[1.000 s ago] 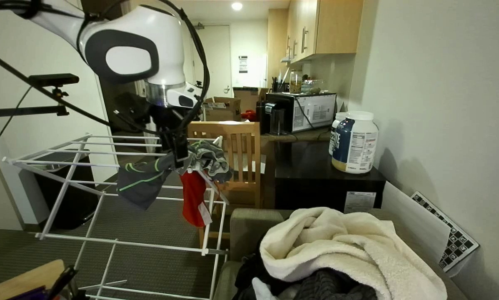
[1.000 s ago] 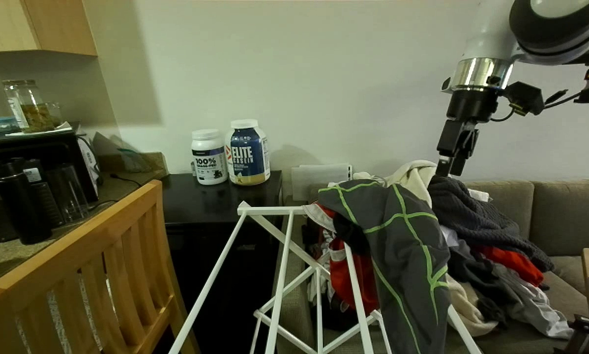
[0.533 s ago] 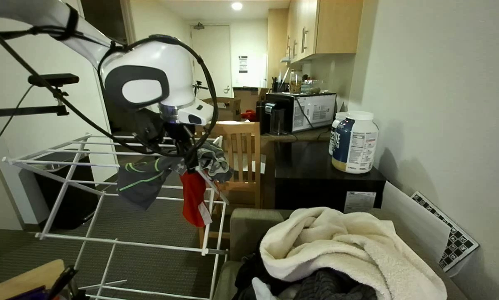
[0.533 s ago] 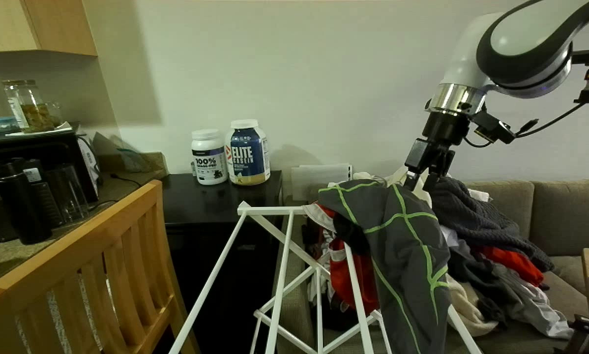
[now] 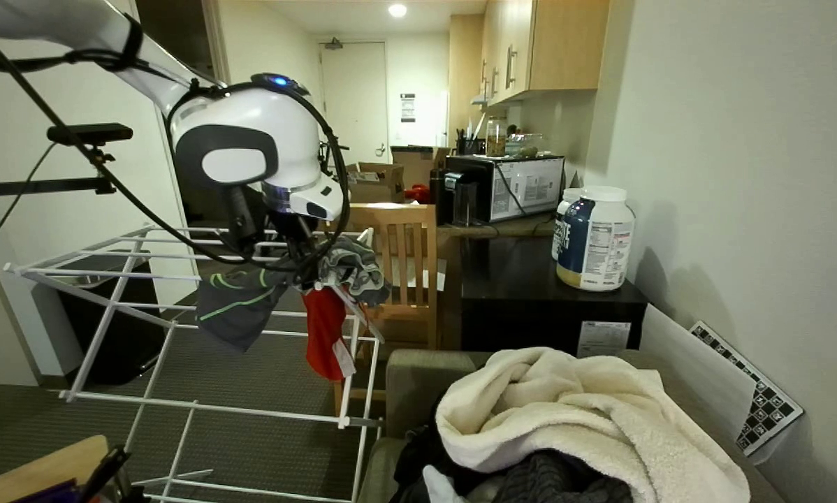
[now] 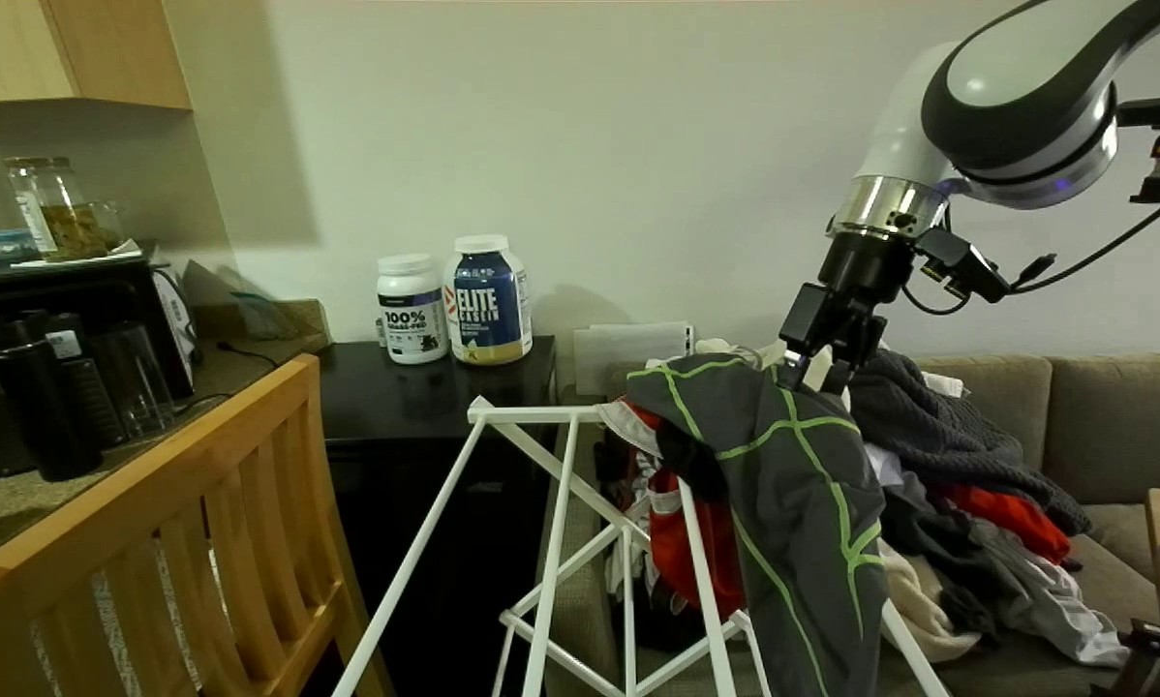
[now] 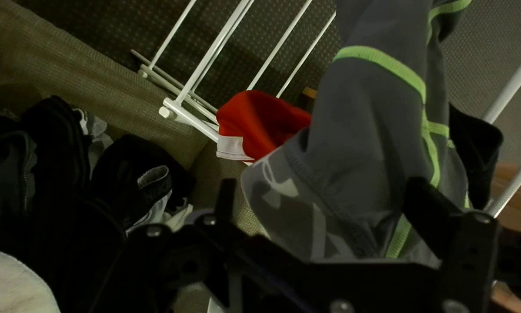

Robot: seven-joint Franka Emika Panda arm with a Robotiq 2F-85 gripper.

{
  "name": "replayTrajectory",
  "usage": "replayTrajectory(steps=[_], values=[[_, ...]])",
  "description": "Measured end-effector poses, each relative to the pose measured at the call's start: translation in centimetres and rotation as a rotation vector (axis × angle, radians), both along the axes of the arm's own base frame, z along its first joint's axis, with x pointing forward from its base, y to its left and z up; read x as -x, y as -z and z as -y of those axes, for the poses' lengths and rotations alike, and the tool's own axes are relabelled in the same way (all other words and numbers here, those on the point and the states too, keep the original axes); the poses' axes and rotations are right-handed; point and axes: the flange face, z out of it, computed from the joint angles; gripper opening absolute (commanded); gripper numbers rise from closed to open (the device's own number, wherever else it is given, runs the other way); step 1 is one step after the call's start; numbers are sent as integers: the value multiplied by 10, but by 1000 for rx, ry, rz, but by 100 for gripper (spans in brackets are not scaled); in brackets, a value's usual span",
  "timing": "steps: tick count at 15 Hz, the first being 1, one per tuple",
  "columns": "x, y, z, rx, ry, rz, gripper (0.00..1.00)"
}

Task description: Pick up the cycling shorts and put them on the white stand

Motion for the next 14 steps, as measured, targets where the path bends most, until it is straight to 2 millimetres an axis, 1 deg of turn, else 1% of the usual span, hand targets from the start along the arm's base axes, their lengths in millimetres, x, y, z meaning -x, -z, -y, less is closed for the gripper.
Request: replayTrajectory(steps=[1, 3, 4, 10, 14], values=[[-1, -1, 0, -2, 1, 2, 59], [-2, -3, 0, -4, 3, 7, 47], [-3, -4, 1, -5, 5, 8, 39], [-4, -4, 4, -6, 12, 9, 1], [-4, -4, 4, -6, 11, 8, 0]])
